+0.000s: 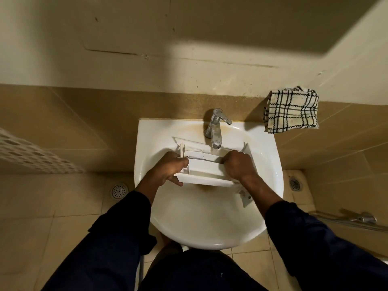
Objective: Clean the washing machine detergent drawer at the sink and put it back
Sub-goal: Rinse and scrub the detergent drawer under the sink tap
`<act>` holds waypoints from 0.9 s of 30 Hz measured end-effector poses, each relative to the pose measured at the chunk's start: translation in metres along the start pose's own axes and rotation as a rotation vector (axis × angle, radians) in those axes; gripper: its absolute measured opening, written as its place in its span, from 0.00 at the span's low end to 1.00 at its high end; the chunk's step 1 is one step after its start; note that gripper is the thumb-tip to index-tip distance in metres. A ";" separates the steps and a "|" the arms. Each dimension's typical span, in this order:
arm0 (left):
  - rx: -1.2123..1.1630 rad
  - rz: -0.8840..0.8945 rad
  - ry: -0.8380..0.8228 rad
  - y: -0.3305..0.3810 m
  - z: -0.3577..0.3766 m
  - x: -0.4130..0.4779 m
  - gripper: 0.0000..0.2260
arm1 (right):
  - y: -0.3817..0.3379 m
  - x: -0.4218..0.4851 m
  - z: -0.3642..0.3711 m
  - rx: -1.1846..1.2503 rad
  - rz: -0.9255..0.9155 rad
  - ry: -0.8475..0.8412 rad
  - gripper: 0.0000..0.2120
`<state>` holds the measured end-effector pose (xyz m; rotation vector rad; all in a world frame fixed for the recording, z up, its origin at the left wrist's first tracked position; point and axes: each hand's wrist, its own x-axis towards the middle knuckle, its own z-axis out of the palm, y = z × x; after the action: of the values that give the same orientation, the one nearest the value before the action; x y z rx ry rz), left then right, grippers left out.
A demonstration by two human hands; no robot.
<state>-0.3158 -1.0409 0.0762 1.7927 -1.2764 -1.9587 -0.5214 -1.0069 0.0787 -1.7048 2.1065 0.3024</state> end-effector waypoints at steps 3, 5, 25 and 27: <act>-0.017 0.021 0.019 -0.012 0.005 0.001 0.07 | 0.004 0.003 0.008 -0.051 0.020 0.046 0.17; -0.015 0.057 0.025 -0.019 0.008 0.002 0.08 | -0.004 -0.001 0.013 -0.016 0.009 0.063 0.23; -0.030 0.258 0.008 -0.045 0.008 0.015 0.08 | -0.018 -0.041 0.032 -0.006 0.067 0.372 0.20; -0.047 0.222 0.007 -0.042 0.008 0.018 0.06 | -0.022 -0.040 0.037 0.024 0.005 0.387 0.22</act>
<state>-0.3104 -1.0234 0.0333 1.5598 -1.3518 -1.8439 -0.4873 -0.9613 0.0657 -1.8627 2.3691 -0.0599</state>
